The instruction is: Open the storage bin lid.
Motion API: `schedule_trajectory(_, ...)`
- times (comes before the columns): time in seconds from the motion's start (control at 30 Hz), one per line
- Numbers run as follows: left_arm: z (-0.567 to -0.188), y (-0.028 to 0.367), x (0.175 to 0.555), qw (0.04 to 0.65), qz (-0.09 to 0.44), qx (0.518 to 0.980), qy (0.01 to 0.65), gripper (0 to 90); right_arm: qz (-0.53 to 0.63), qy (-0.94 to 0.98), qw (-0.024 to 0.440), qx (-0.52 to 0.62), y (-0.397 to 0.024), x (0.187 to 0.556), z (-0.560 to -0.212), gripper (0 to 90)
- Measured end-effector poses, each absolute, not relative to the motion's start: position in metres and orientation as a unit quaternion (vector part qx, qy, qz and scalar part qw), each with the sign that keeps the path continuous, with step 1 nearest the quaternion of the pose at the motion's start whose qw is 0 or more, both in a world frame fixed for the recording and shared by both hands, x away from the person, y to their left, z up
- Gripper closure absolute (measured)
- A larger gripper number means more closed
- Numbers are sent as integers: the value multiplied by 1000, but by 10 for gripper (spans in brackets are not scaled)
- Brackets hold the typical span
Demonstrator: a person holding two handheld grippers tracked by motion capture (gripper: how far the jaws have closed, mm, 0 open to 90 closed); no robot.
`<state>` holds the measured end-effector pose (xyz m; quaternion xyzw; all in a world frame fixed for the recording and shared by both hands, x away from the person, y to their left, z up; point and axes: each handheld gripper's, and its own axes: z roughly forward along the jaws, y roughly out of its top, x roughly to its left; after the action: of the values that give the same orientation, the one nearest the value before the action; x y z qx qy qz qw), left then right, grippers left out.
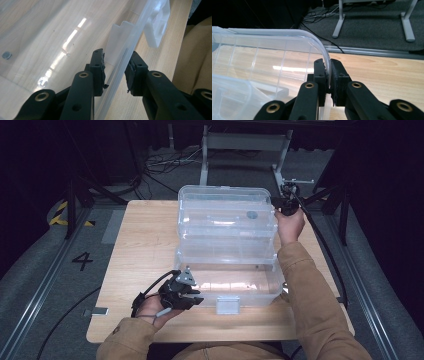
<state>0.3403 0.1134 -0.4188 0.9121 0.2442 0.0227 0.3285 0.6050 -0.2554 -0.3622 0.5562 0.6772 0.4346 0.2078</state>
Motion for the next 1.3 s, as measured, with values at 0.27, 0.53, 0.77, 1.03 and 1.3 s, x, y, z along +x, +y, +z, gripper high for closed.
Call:
schedule_trajectory(0.27, -419, 114, 340, 327, 23, 913, 242, 709, 426, 679, 189, 566, -256, 612, -369, 844)
schedule_trajectory(0.53, -419, 113, 340, 328, 23, 913, 243, 709, 418, 682, 171, 576, -257, 617, -375, 840)
schedule_trajectory(0.77, -419, 114, 340, 327, 23, 913, 242, 709, 408, 682, 160, 586, -256, 621, -381, 839)
schedule_trajectory(1.03, -419, 114, 340, 327, 23, 913, 241, 709, 397, 684, 155, 591, -256, 624, -386, 835)
schedule_trajectory(1.3, -419, 114, 340, 328, 24, 913, 241, 709, 402, 683, 140, 593, -259, 626, -392, 822)
